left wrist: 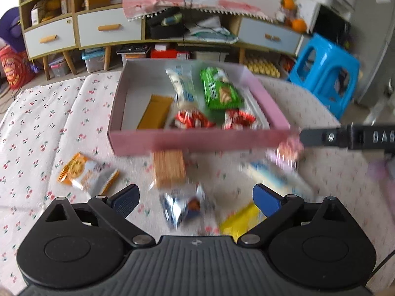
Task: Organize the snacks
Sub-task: 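Move the left tool to the orange biscuit pack while the right tool approaches the white milk bread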
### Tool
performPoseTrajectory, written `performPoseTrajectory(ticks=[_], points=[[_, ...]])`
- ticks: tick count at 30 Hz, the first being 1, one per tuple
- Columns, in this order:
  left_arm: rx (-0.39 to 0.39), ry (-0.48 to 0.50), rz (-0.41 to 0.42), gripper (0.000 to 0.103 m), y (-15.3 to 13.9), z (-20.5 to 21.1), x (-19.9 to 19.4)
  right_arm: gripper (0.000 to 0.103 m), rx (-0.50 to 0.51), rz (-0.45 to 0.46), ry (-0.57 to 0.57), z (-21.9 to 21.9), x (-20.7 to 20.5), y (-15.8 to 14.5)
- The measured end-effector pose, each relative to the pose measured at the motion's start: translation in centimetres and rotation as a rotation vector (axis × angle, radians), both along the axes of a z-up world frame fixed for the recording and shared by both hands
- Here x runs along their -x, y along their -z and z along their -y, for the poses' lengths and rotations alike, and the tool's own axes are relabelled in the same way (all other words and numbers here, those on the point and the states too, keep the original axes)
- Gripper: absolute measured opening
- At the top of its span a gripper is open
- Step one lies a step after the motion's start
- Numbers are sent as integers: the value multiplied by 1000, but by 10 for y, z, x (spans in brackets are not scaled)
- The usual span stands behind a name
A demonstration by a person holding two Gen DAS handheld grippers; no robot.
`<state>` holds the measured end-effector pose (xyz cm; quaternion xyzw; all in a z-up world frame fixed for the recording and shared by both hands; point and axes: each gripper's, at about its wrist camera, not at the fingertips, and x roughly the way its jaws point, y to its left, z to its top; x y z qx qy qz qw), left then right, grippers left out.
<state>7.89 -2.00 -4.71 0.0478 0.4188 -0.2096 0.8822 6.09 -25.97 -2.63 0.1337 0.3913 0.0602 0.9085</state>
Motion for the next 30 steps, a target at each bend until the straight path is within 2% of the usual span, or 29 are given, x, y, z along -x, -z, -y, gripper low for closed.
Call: performPoseTrajectory(ticks=[9,15,24,30], points=[[-46,49,54,101,9,-12,27,88,99,7,-64,-6,30,7],[-54,80,50,101,17,-23,37,88,160,-1,-142,-20,45,15],[-81,148,36,99,29,-29,45,88,164,2,-221,-42,51,20],[-89,219,18,93,37,-37,48,88,88,28,-301,-51,49,19]])
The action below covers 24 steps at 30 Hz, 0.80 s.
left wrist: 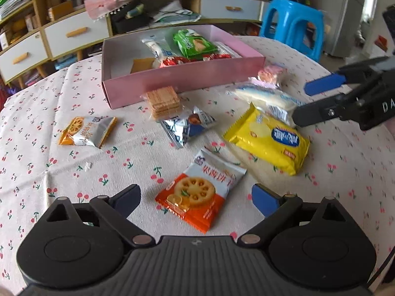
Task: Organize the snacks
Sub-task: 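Move the left tool to the orange biscuit pack while the right tool approaches the white milk bread, then grasp the orange lotus biscuit pack with the left tool while the right tool grasps the white milk bread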
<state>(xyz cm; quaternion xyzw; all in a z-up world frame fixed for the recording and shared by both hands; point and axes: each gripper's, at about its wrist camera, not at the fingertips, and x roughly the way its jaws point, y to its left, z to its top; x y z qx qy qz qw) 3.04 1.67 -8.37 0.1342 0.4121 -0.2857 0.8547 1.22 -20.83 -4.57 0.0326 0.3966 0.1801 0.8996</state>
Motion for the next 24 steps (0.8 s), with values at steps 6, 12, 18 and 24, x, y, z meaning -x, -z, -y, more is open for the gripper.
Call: performPoseTrajectory(ticks=[6,12,18,24], points=[[5,43,-10,84,2,-3,-1,88,-10,-40,-6,-6,-8,8],[12,33,-11,70,-1,-3,-7,85,-43,-70,57,4,-19,17],[8,-5,-3,52,-3,-6,-13,74,-46,-47,94,10,-29,19],[27,-70,-12,43,-5,-12,-19,55,-19,-25,103,8,-34,20]])
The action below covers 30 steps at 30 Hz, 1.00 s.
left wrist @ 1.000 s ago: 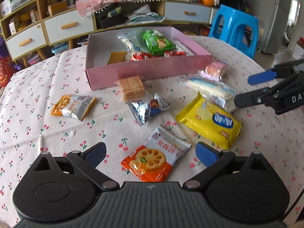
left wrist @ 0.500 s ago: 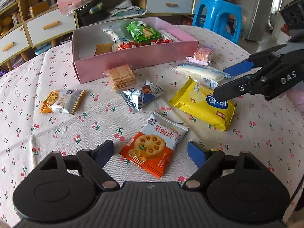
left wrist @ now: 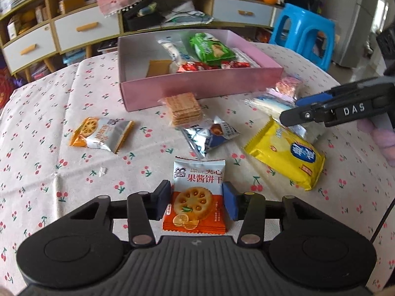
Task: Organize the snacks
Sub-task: 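Grasp the orange lotus biscuit pack with the left tool while the right tool grasps the white milk bread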
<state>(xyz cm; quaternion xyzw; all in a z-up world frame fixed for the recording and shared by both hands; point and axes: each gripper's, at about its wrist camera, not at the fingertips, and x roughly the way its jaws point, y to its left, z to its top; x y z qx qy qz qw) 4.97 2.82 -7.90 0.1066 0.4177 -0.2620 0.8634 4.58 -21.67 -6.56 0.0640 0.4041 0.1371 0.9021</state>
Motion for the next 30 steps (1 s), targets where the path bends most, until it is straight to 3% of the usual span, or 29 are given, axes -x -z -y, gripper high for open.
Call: performPoseTrajectory(ticks=[3,5,8,12,19,30], points=[[-2,-27,2,43,0,-2,-2,39,-4,-5,-24,-2,-1,1],[9,-33,-2,43,-1,-3,-3,38,10,-1,-30,-5,-1,0],[3,-27,-15,51,-2,-4,-3,39,18,-1,-35,-6,-1,0],[-25,-30,-35,52,-3,-3,-3,42,12,-7,-33,-6,-2,0],[-46,-58,-49,45,-4,-4,-5,39,11,-20,-22,-8,-5,0],[50,-131,-110,36,-10,-18,-13,31,-73,-69,13,-1,-10,-8]])
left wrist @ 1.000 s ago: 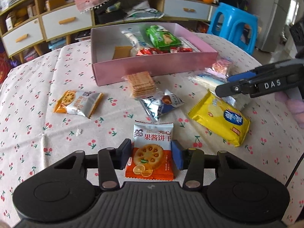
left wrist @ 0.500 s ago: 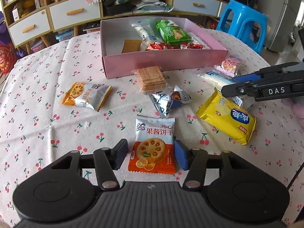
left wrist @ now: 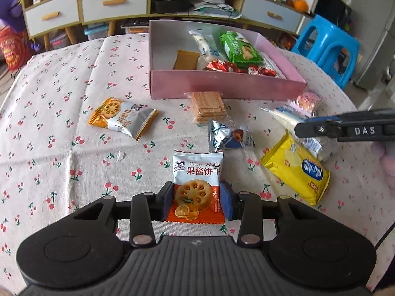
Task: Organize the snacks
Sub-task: 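Grasp the orange lotus biscuit pack with the left tool while the right tool grasps the white milk bread, then carry the biscuit pack and milk bread over the pink box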
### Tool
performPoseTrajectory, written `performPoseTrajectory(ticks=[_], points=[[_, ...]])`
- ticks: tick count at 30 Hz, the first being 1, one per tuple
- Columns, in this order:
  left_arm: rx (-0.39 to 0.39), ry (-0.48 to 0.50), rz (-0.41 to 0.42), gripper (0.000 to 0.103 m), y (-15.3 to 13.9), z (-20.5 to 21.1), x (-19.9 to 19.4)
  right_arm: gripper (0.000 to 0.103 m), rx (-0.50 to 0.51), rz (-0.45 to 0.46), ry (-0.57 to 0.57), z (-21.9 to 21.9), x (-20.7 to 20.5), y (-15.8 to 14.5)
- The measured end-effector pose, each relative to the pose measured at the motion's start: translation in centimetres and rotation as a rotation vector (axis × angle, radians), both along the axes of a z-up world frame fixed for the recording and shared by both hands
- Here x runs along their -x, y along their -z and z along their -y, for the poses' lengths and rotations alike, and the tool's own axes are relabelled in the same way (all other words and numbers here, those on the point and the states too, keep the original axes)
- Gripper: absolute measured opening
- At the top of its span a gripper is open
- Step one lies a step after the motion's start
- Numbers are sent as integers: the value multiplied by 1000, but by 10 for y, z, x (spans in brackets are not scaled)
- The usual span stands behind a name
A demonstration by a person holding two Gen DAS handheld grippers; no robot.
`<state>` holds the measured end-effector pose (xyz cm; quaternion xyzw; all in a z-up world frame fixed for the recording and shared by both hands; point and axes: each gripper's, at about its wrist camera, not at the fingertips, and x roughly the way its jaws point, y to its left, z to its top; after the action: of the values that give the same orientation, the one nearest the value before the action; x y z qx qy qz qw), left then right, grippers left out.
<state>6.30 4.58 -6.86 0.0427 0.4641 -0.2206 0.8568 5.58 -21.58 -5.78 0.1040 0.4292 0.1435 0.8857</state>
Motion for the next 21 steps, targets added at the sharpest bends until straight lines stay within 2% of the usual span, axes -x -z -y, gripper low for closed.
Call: performPoseTrajectory(ticks=[9,17,21], points=[[98,-56,3,36,-20,-10,-7,31,-132,-35,33,10,3,-14],[149,-99,40,36,-42,-7,-18,31,-186,-11,63,9,0,-31],[203,-130,65,36,-54,-1,-27,31,-241,15,101,9,-7,-43]])
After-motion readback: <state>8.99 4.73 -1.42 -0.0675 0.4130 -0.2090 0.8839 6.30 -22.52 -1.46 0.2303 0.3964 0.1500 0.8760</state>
